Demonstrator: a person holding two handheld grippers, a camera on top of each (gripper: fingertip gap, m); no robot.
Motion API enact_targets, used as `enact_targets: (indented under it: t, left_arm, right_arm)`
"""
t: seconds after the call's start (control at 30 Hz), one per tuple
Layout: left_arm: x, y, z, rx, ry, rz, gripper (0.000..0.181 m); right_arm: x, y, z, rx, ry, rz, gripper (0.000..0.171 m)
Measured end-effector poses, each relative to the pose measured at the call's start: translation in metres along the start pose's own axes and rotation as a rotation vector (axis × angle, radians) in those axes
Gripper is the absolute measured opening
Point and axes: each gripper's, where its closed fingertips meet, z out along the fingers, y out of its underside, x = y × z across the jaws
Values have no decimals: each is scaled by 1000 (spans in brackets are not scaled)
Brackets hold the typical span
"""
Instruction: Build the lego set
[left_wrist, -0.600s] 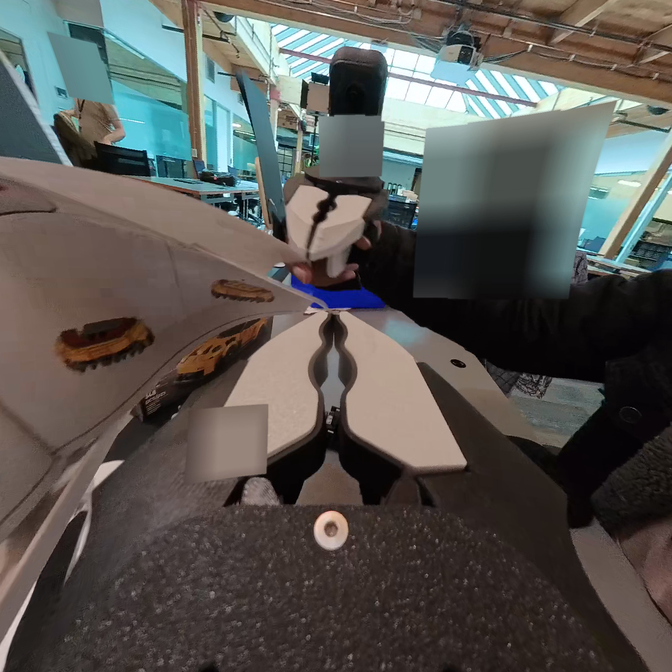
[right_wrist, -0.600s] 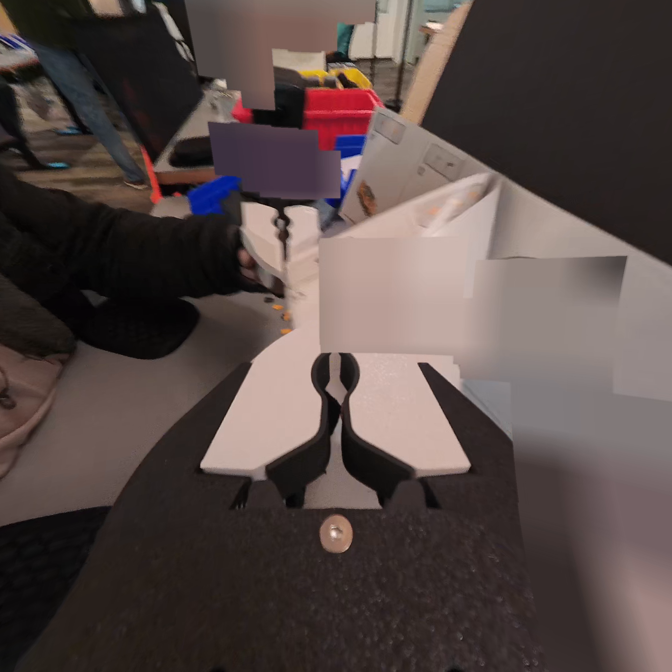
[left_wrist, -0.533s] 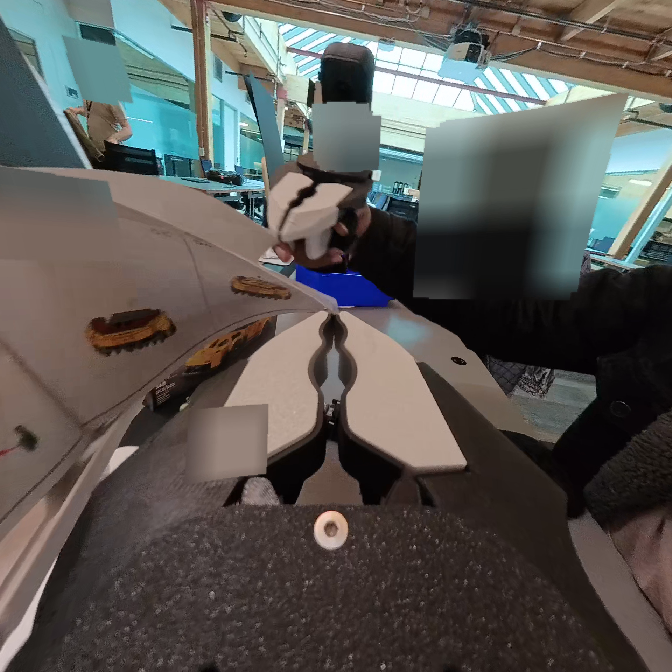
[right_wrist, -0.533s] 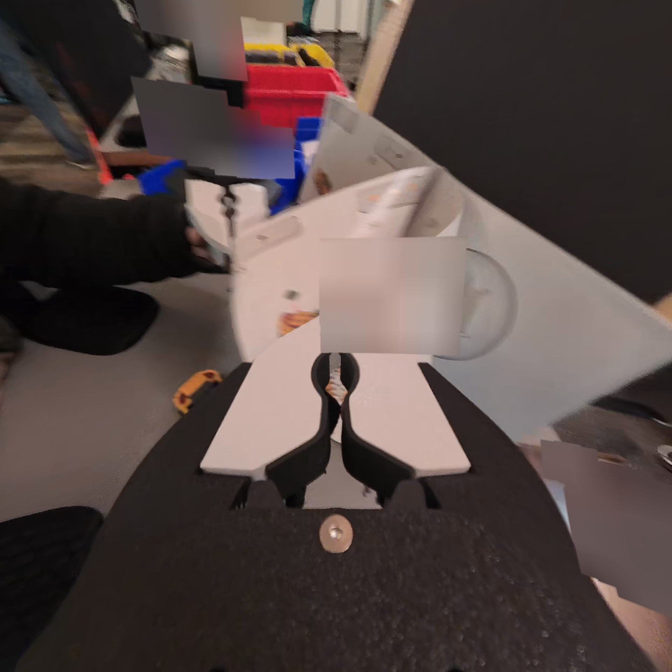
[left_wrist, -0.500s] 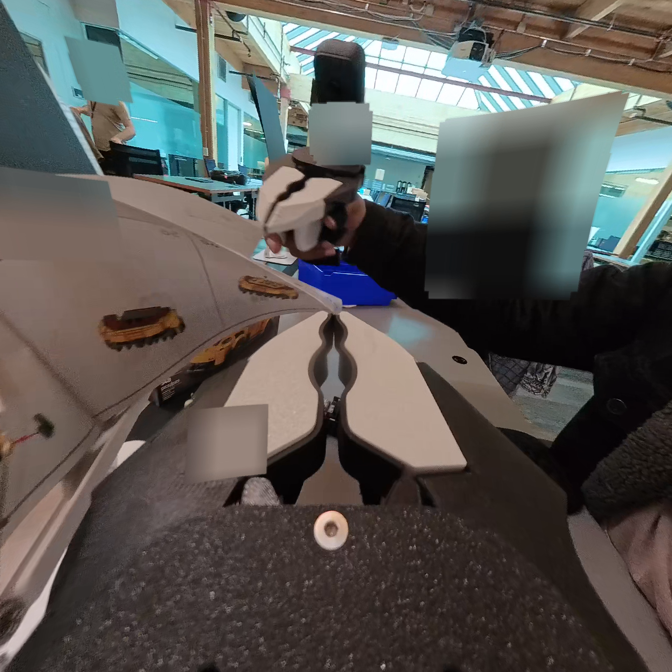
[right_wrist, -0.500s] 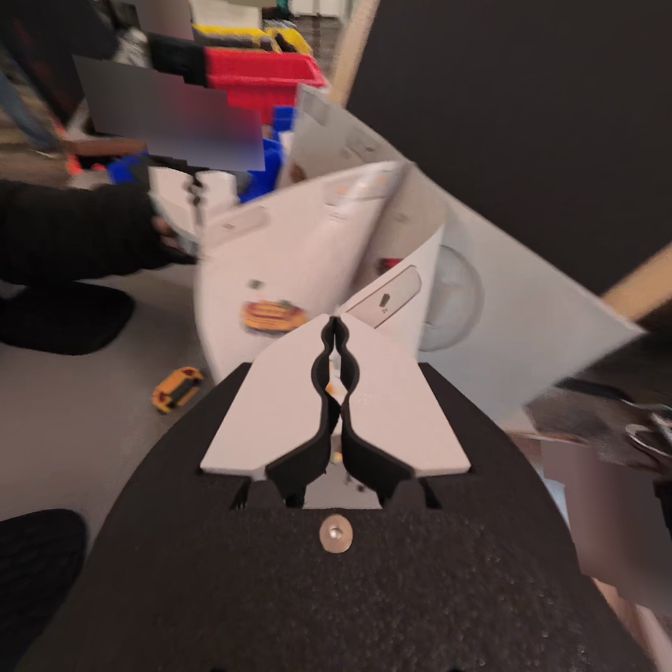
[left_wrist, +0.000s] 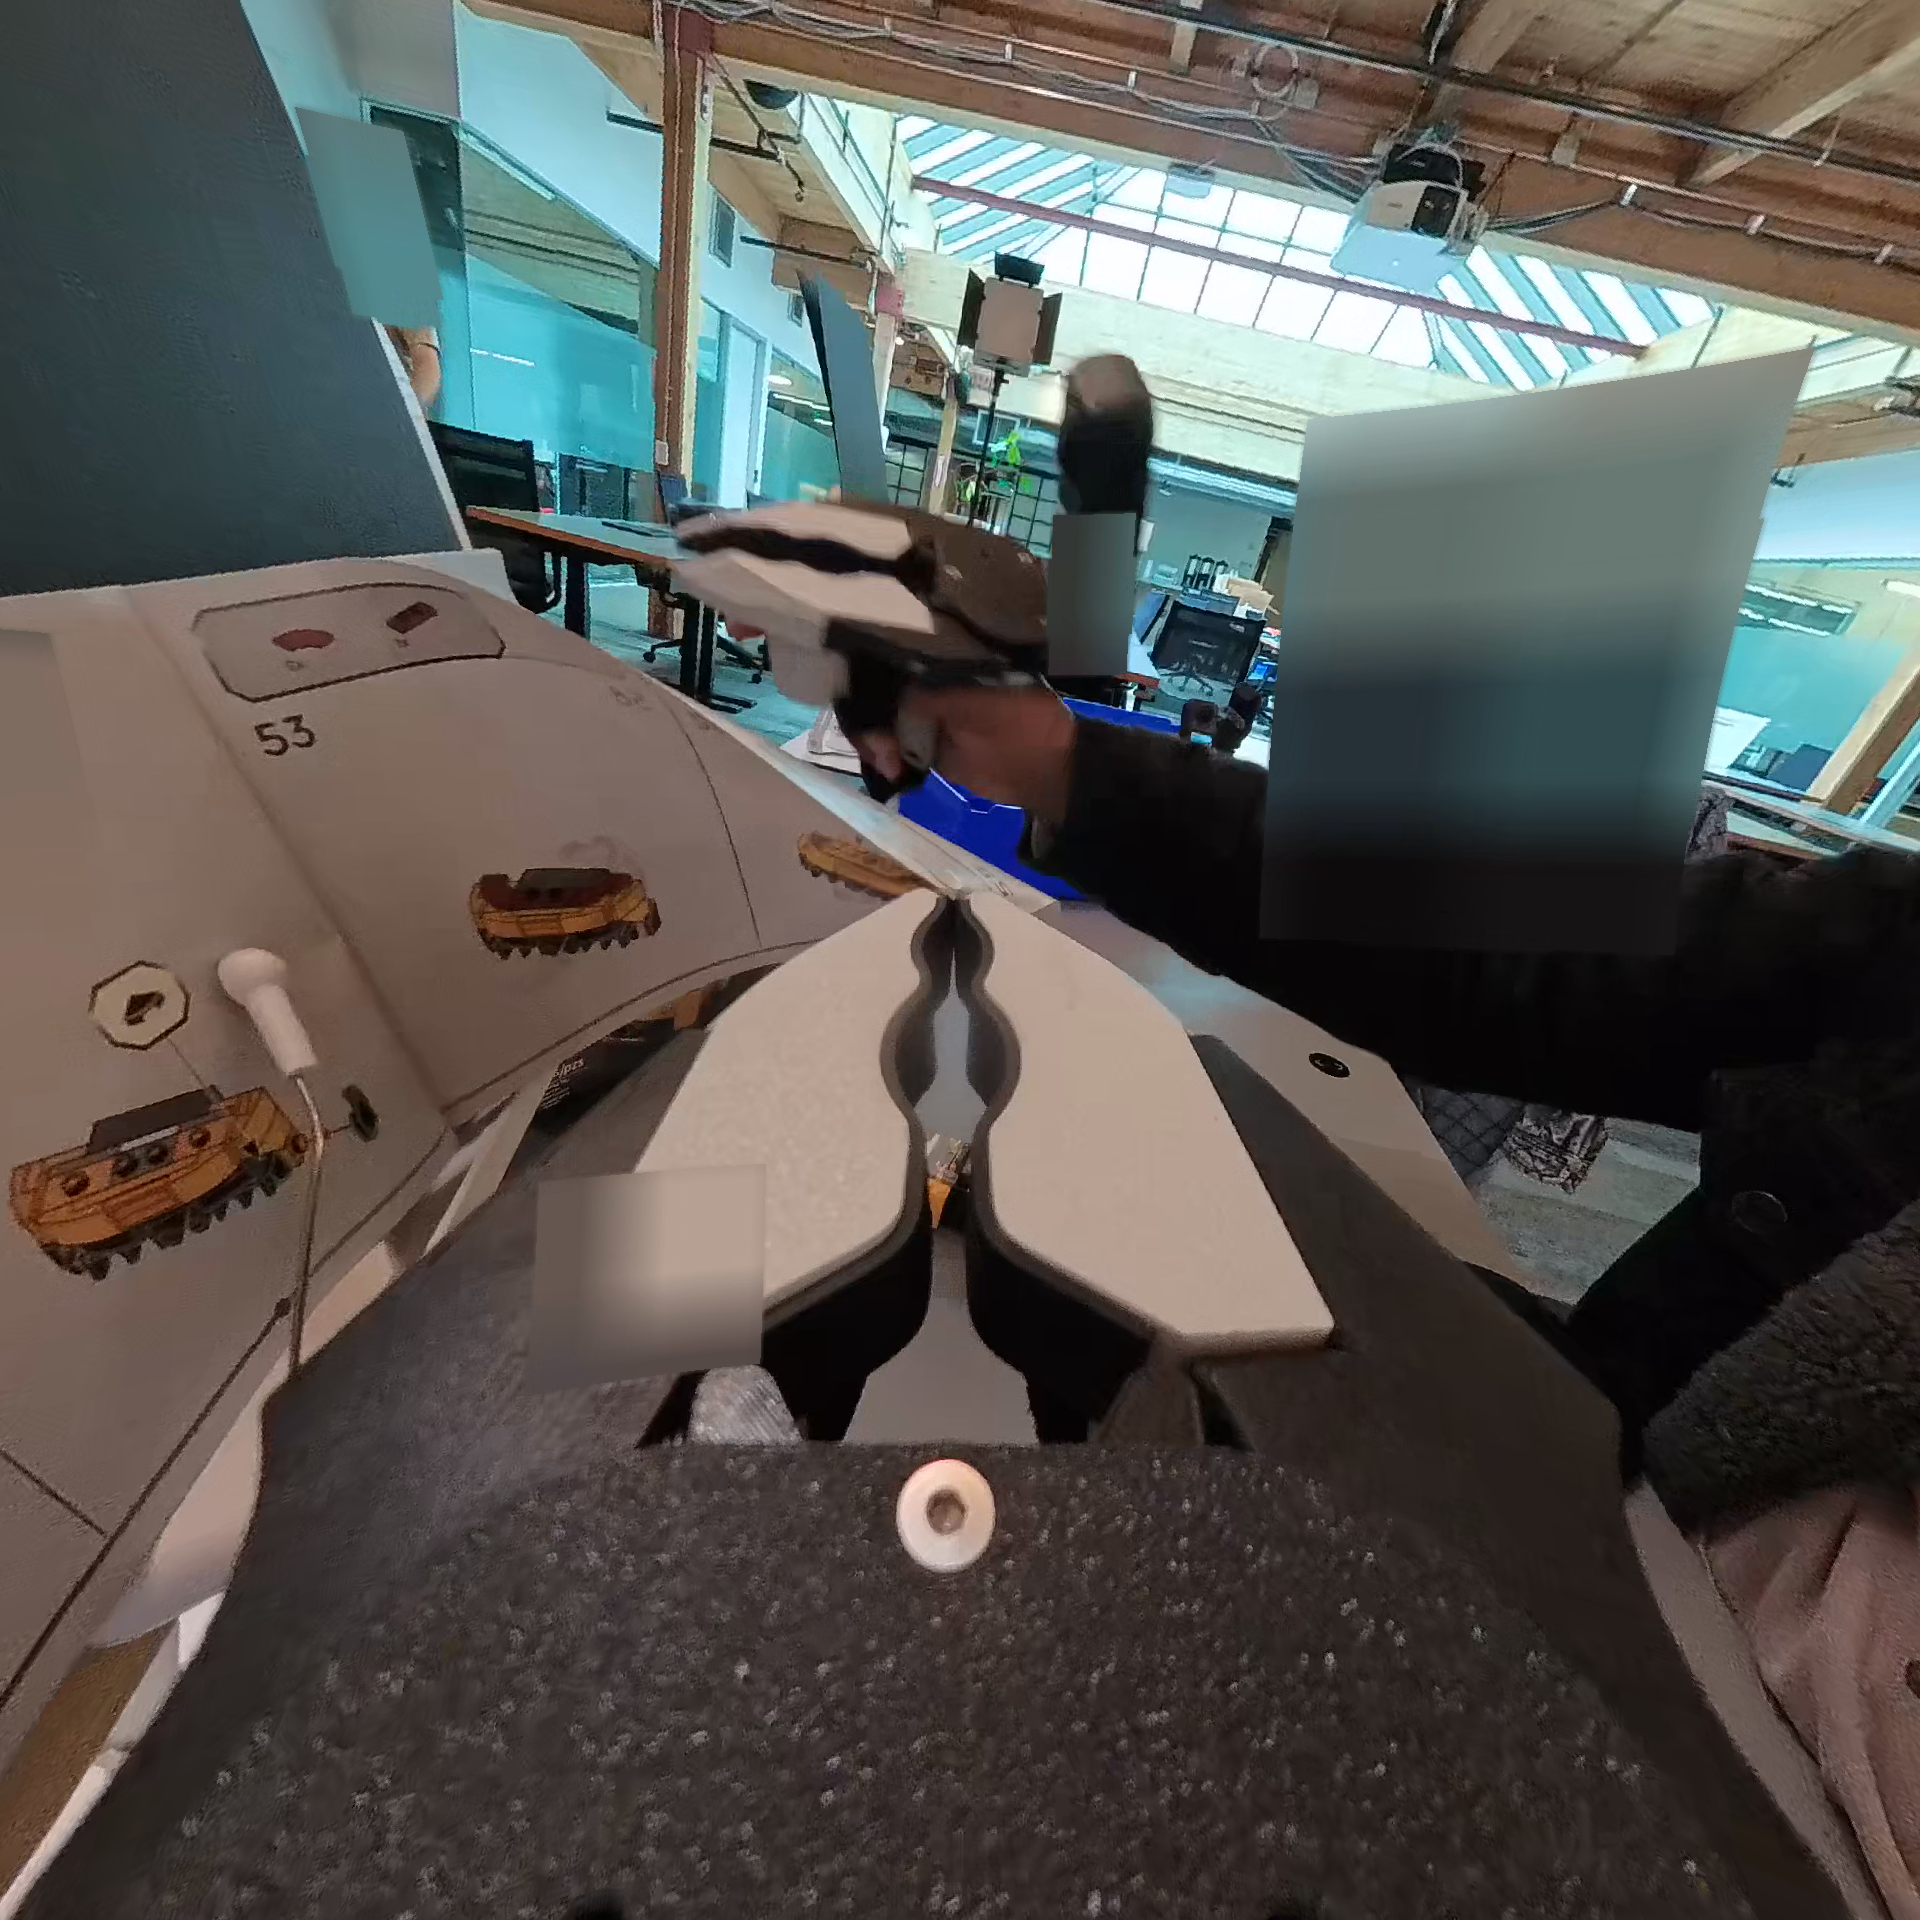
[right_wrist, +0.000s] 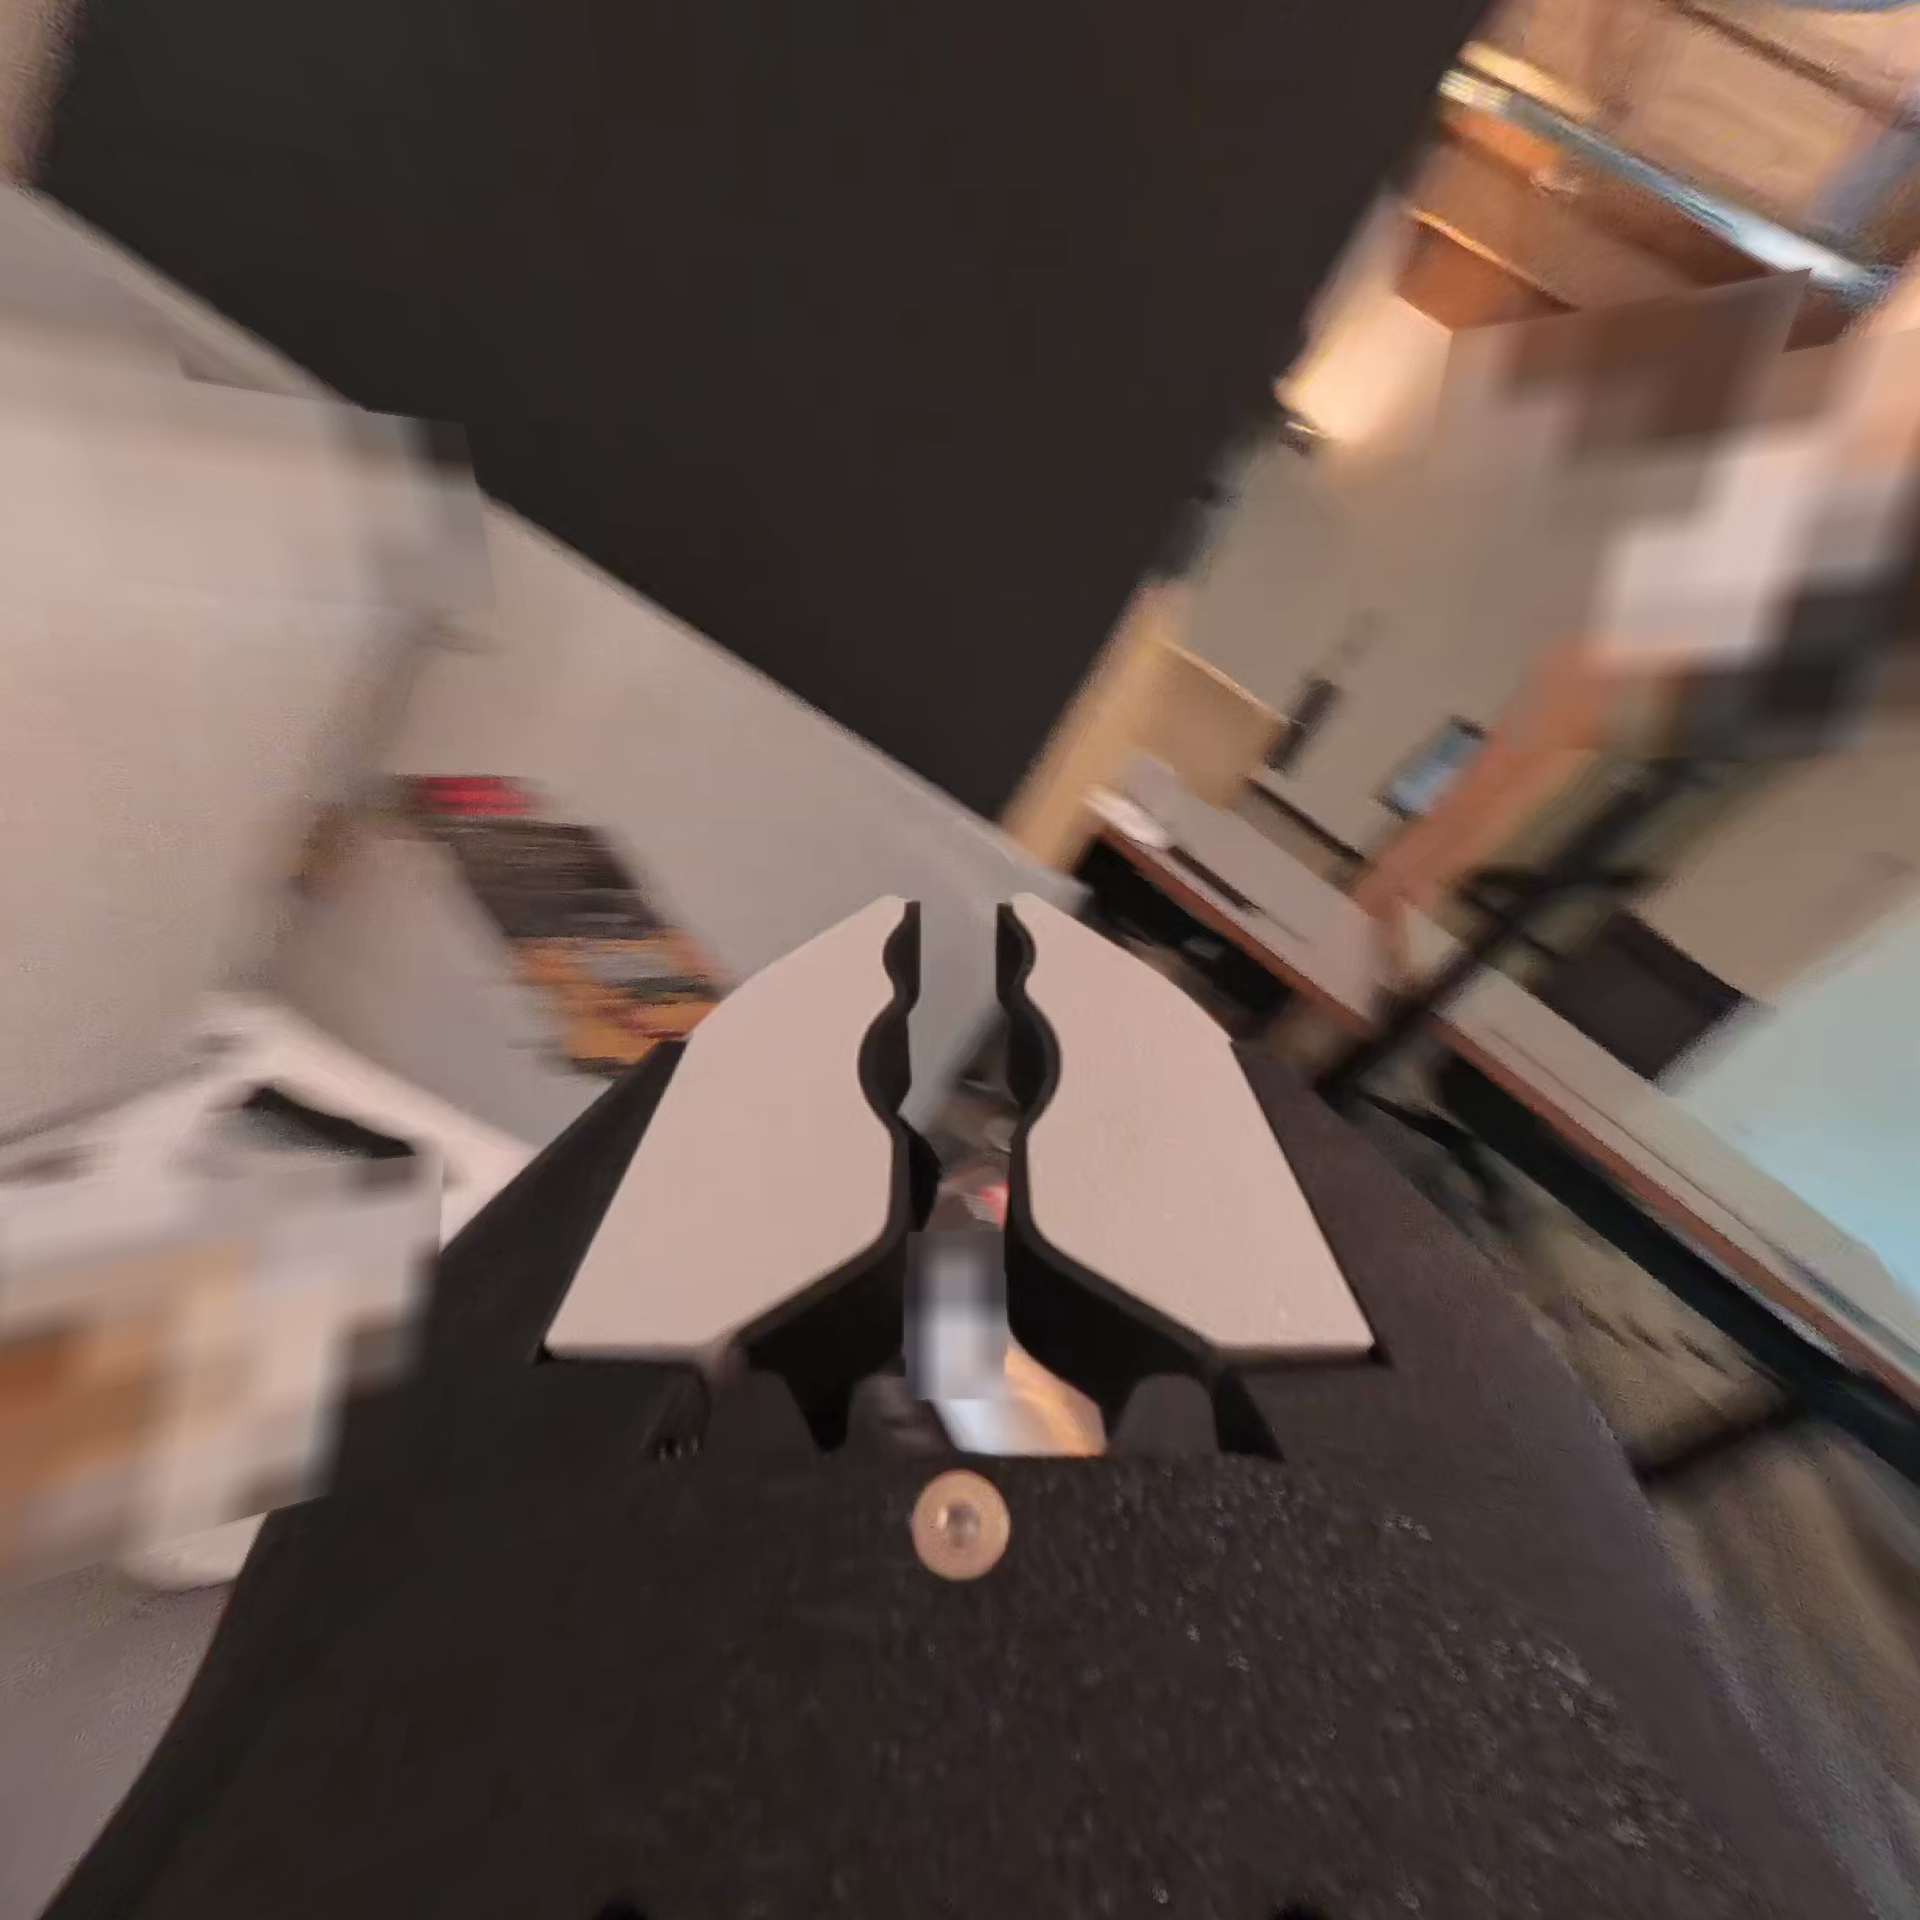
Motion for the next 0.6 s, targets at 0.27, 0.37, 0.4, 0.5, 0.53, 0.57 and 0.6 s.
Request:
enact_targets:
  t: [0.27, 0.37, 0.4, 0.5, 0.53, 0.57, 0.6]
  left_arm:
    - [13, -9, -7, 16, 6, 8, 0]
    - [13, -9, -16, 2, -8, 12, 0]
    - [12, -10, -19, 5, -13, 12, 0]
    - [10, -18, -25, 38, -15, -5, 0]
    - [9, -21, -27, 48, -19, -4, 0]
    - [7, -24, -29, 57, -23, -5, 0]
    - [6, -29, -30, 70, -25, -6, 0]
  right_arm:
    - [-88, 32, 48, -100, -283, 98, 17]
    - [-58, 43, 60, -127, -172, 58, 14]
    - [-42, 47, 60, -146, -100, 42, 11]
    - [-22, 35, 42, -103, -43, 135, 16]
    - [-34, 22, 30, -51, -112, 165, 19]
    - [-54, 8, 14, 4, -207, 159, 23]
    - [-77, -2, -3, 51, -290, 118, 27]
